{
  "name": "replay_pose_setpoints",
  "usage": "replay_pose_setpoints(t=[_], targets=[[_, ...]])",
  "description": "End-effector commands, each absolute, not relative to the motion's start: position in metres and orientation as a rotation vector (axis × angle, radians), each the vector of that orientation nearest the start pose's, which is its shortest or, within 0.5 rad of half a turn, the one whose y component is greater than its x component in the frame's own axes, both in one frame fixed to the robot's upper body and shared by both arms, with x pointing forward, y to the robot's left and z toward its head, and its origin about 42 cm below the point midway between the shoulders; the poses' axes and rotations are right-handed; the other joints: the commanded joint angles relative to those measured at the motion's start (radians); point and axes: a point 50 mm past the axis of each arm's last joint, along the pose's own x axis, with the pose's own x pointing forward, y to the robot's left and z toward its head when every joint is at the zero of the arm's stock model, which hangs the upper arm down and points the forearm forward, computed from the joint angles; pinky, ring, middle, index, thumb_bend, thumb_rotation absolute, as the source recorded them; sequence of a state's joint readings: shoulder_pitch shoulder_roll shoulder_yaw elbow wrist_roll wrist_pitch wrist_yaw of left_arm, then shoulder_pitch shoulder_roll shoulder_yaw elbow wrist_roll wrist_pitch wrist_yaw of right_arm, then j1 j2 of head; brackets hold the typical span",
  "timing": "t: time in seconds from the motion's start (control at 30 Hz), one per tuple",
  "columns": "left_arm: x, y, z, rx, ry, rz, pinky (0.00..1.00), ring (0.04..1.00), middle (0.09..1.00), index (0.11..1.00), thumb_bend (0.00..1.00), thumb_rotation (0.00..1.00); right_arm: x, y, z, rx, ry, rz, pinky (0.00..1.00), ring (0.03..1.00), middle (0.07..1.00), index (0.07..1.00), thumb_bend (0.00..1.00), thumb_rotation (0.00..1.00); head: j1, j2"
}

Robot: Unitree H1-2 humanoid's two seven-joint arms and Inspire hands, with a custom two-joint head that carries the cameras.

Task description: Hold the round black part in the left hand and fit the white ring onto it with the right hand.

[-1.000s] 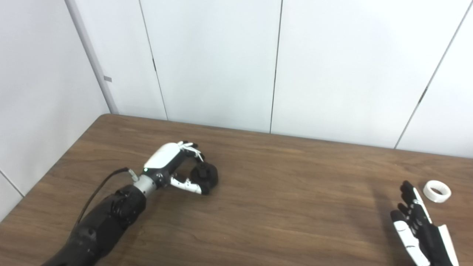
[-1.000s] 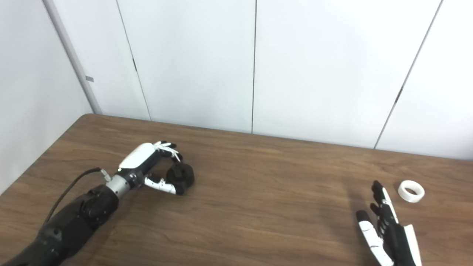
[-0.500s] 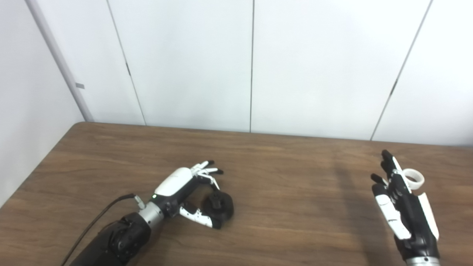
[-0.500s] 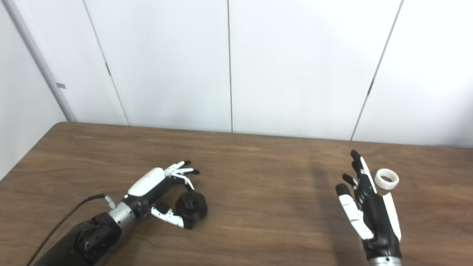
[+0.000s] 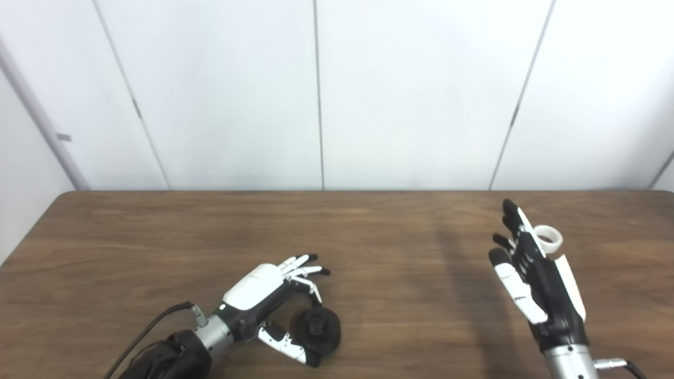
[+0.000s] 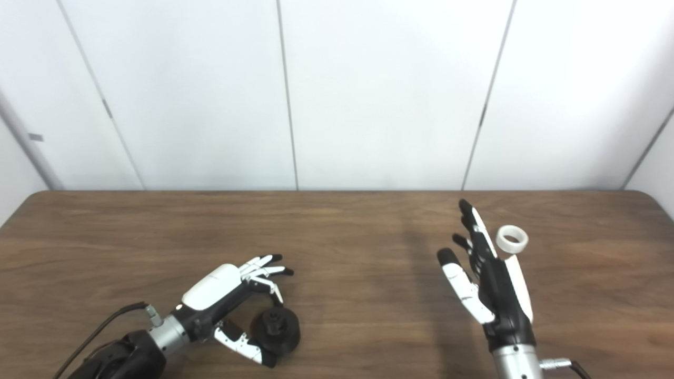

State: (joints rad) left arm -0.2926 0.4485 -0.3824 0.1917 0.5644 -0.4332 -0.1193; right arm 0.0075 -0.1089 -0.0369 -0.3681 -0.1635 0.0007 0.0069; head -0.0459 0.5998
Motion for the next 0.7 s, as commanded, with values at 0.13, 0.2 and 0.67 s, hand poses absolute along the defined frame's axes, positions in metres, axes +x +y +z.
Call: replay_pose_setpoints(t=[0.13, 0.2, 0.67], targets=[[0.346, 0.227, 0.129, 1.095, -0.491, -0.746, 1.00, 1.000, 0.890, 0.480, 0.52, 0.06, 0.258, -0.249, 0.230, -0.339, -0.454, -0.084, 0.94, 0.973, 0.966, 0.946, 0.34, 0.79, -0.048, 0.003], [0.346, 0.226, 0.126, 1.105, -0.492, -0.756, 1.00, 1.000, 0.890, 0.480, 0.52, 0.06, 0.255, -0.252, 0.236, -0.341, -0.456, -0.092, 0.95, 0.973, 0.969, 0.948, 0.34, 0.78, -0.066, 0.005], [0.356, 0.244, 0.114, 1.089, -0.449, -0.692, 1.00, 1.000, 0.899, 0.480, 0.52, 0.06, 0.256, -0.310, 0.266, -0.572, -0.370, -0.188, 0.77, 0.889, 0.904, 0.873, 0.46, 0.49, -0.193, -0.010]])
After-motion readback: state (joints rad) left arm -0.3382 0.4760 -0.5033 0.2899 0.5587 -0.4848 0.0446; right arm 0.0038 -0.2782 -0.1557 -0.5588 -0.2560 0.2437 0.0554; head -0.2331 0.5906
